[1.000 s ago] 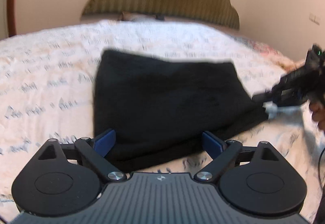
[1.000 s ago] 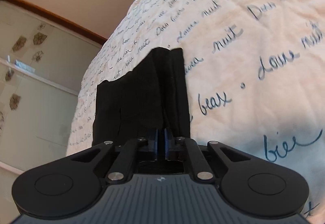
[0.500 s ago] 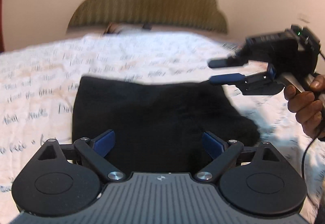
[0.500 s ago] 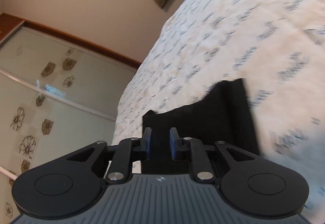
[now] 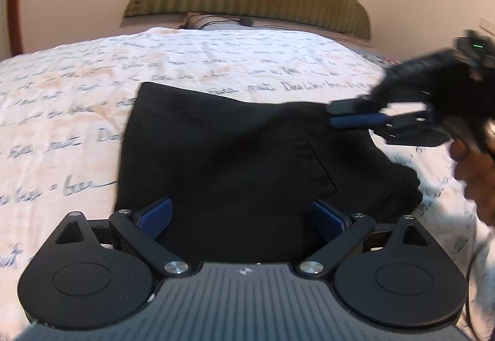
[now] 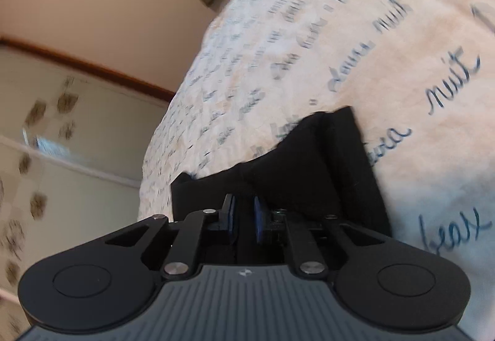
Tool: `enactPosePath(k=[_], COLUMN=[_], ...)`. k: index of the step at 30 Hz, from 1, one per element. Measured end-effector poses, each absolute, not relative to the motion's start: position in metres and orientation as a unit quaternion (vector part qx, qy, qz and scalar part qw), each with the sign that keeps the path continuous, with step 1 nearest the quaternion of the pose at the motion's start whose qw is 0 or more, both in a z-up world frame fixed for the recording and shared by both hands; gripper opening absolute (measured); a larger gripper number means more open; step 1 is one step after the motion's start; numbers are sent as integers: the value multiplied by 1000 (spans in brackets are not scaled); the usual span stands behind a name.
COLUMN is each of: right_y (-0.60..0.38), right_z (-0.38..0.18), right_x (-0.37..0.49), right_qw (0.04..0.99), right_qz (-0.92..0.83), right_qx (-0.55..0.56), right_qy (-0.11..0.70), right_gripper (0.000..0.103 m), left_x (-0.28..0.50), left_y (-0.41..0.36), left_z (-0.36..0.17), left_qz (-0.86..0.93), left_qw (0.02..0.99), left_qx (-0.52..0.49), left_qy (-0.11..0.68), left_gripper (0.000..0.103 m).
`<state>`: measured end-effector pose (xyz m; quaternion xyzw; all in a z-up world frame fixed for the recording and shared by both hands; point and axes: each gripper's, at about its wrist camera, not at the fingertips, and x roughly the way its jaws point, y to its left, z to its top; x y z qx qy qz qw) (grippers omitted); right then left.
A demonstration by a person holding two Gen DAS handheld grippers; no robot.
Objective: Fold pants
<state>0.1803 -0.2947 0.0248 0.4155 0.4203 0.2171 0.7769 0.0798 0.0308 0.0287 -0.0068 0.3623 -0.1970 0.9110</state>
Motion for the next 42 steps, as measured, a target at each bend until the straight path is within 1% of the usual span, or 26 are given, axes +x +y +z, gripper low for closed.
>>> enactPosePath(k=[2, 4, 6, 8, 13, 16, 18, 19, 20, 21, 23, 24, 25, 26, 29, 32, 35, 37, 40, 42], right_y=[-282, -271, -263, -258, -275, -272, -269, -267, -266, -261, -252, -246, -239, -233, -208, -184, -160, -145, -135, -140], right_z=[43, 50, 49, 39, 11, 13, 20, 25, 31, 38, 54, 62, 68, 74, 85, 80, 70, 66, 48, 30], right_x=[164, 149, 140, 137, 130, 126, 125, 126, 127, 128, 130, 132, 134, 138, 158, 189, 209, 209, 207, 207], right_qw=[799, 817, 839, 852, 838, 847, 848, 845, 843, 843, 848, 849, 848, 847, 833, 776, 734, 737, 764, 767], right_qz=[242, 245, 230, 212, 226, 232, 226, 218, 209, 202, 216, 232, 246, 257, 300, 347, 350, 362, 349, 338], right_qx=[366, 326, 283, 252, 323, 304, 292, 291, 290, 283, 265, 257, 247, 239, 232, 307, 368, 359, 321, 328], right_qy=[411, 408, 405, 406, 377, 370, 380, 392, 403, 410, 404, 400, 399, 399, 403, 428, 450, 444, 438, 436], right_gripper=[15, 17, 17, 16, 15, 15, 15, 16, 16, 20, 33, 55, 83, 90, 91, 91, 91, 91, 91, 91], left_x=[77, 78, 80, 78, 76, 75, 73, 72, 70, 67, 58, 54, 51, 50, 56, 58, 44, 35, 29, 32], left_y=[37, 41, 42, 41, 38, 37, 38, 39, 41, 44, 53, 58, 65, 73, 106, 140, 166, 176, 179, 177], left_z=[33, 31, 27, 23, 16, 15, 18, 20, 23, 26, 31, 33, 33, 32, 26, 21, 24, 25, 17, 15], left_qz=[-176, -158, -150, -149, -148, -148, -144, -140, -137, -135, -142, -147, -149, -151, -159, -150, -159, -172, -201, -211], left_qw=[913, 914, 912, 914, 918, 921, 922, 923, 923, 924, 925, 926, 925, 922, 899, 863, 834, 813, 772, 757], left_qx=[-12, -10, -10, -9, -3, 0, 1, -1, -7, -15, -33, -42, -54, -73, -182, -307, -400, -442, -492, -510], left_qy=[367, 373, 383, 377, 367, 361, 360, 359, 359, 357, 351, 346, 345, 348, 366, 372, 345, 338, 348, 349], left_gripper=[98, 98, 99, 100, 103, 103, 103, 102, 99, 99, 99, 100, 99, 99, 98, 95, 96, 96, 97, 97])
